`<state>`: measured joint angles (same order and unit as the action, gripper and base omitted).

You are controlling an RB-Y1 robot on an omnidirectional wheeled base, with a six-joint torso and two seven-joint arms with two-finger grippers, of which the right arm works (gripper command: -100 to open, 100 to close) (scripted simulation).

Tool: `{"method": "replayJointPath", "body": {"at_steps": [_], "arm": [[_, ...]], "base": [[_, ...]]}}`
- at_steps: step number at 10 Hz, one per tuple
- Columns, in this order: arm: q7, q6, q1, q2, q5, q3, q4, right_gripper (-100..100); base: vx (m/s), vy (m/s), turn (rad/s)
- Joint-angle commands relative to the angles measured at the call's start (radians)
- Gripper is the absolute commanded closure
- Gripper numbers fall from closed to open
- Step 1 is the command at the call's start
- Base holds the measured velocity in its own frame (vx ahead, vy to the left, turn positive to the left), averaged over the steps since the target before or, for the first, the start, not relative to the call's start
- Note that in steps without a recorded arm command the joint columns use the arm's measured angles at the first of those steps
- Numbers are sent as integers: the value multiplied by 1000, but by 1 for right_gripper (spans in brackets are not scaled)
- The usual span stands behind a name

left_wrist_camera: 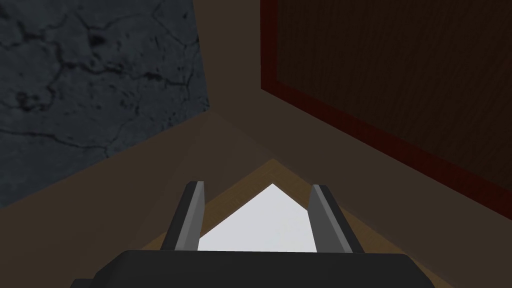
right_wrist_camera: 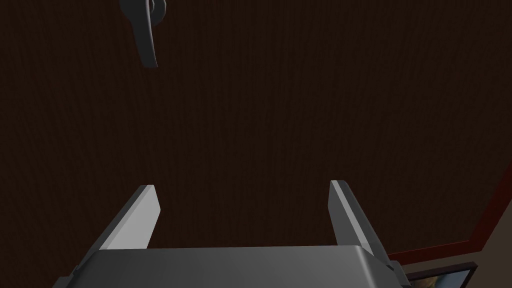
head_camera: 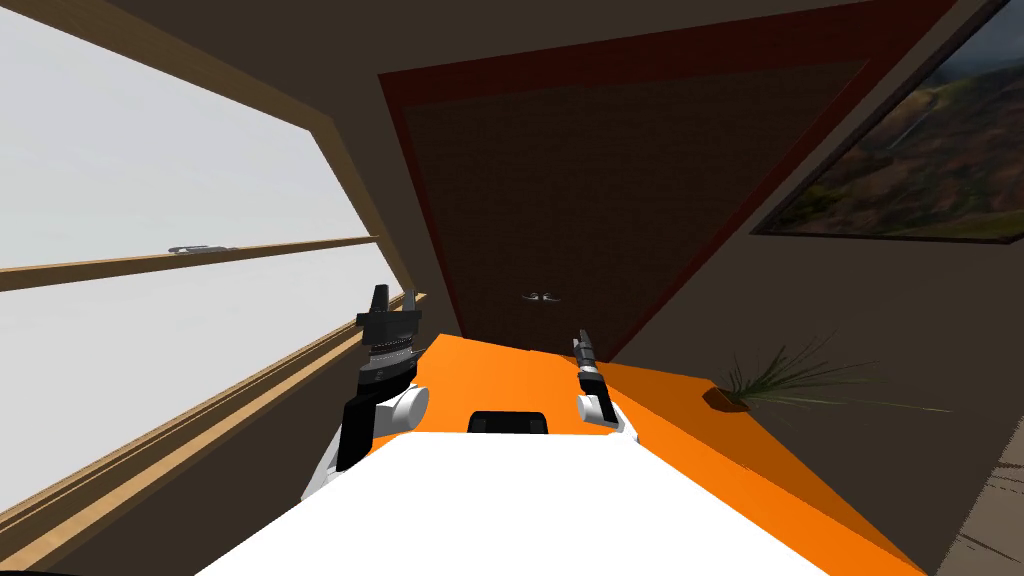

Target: Pull the door open

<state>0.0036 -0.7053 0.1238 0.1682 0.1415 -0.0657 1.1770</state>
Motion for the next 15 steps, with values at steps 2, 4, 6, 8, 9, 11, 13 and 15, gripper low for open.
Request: {"method": "replayJointPath", "body": {"at_steps": [2, 4, 6, 8, 9, 11, 13, 15], "arm": [[-5, -12, -24, 5, 12, -3, -66, -100], [-7, -17, -33, 7, 16, -5, -93, -100], [-12, -27, -52, 12, 25, -7, -143, -100], [-16, -36, -69, 16, 33, -10, -190, -100], [-16, -36, -69, 16, 33, -10, -190, -100], [-20, -45, -87, 20, 42, -12, -238, -100], [-24, -53, -102, 24, 49, -14, -280, -100], [-27, -61, -118, 27, 56, -16, -321, -100]], "base": [[96, 6, 49], [84, 1, 28], [73, 4, 40], [100, 6, 41], [72, -3, 13], [68, 1, 36], [121, 9, 48], [79, -6, 28]]}}
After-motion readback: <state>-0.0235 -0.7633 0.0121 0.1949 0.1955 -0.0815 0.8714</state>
